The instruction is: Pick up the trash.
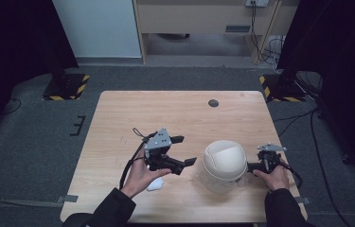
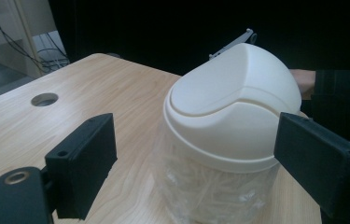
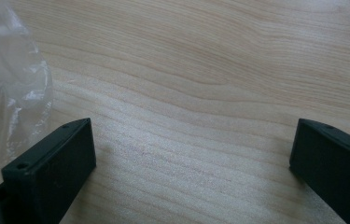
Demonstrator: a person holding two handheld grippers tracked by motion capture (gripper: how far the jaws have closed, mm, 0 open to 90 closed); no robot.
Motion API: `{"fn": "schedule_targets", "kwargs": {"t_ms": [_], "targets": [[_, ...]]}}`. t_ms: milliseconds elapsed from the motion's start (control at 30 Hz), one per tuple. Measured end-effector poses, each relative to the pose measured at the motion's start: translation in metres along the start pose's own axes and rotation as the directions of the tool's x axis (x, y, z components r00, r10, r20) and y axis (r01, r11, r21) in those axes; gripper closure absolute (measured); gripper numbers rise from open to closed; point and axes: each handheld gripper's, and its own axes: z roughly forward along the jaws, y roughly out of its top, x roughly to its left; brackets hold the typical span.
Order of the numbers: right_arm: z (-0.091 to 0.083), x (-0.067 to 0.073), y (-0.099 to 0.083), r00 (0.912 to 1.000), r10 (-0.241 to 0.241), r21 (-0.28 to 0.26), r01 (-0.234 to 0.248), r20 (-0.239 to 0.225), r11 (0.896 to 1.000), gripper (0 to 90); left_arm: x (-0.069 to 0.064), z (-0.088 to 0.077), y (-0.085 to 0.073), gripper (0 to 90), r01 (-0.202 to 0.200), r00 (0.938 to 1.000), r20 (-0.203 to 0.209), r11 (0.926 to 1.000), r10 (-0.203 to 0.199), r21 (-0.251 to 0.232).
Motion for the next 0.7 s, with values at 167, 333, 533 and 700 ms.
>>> {"fn": "schedule_targets", "kwargs": {"t_ms": [167,333,533,700], "targets": [[0.0,0.0,0.0,1.0,0.0,0.0,0.0,0.0,1.0,0.5,-0.007,0.018,0.003,12.5,-0.001,0.9994,0.036,0.9999,0.001,0.014],[0.0,0.0,0.0,1.0,0.0,0.0,0.0,0.0,1.0,0.5,-0.015,0.032,0.005,12.6,-0.014,0.9974,0.072,0.9996,0.012,0.023],[0.0,0.0,0.0,1.0,0.0,0.0,0.0,0.0,1.0,0.5,-0.023,0.045,0.004,12.6,-0.026,0.9947,0.101,0.9988,0.022,0.042],[0.0,0.0,0.0,1.0,0.0,0.0,0.0,0.0,1.0,0.5,-0.027,0.053,0.006,12.7,-0.032,0.9929,0.116,0.9985,0.027,0.043]]}}
